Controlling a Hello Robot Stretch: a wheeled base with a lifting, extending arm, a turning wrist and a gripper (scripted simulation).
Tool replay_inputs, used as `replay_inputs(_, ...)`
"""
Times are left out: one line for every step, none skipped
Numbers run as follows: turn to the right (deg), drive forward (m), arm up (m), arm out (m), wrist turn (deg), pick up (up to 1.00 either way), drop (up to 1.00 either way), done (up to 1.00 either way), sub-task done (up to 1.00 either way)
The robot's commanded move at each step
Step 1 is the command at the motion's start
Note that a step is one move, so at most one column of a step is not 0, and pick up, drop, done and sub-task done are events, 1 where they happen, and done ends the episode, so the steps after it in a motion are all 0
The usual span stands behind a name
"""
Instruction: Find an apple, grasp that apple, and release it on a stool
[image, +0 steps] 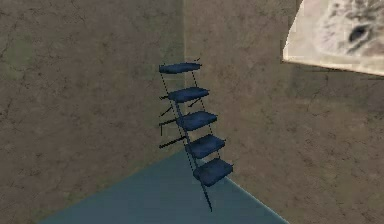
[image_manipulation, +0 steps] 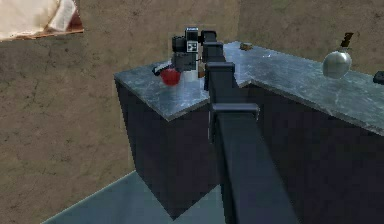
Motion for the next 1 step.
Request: replay_inputs(0.0,0.00,0.00,0.00,-45.0,0.00,0.00,0.00,0.00)
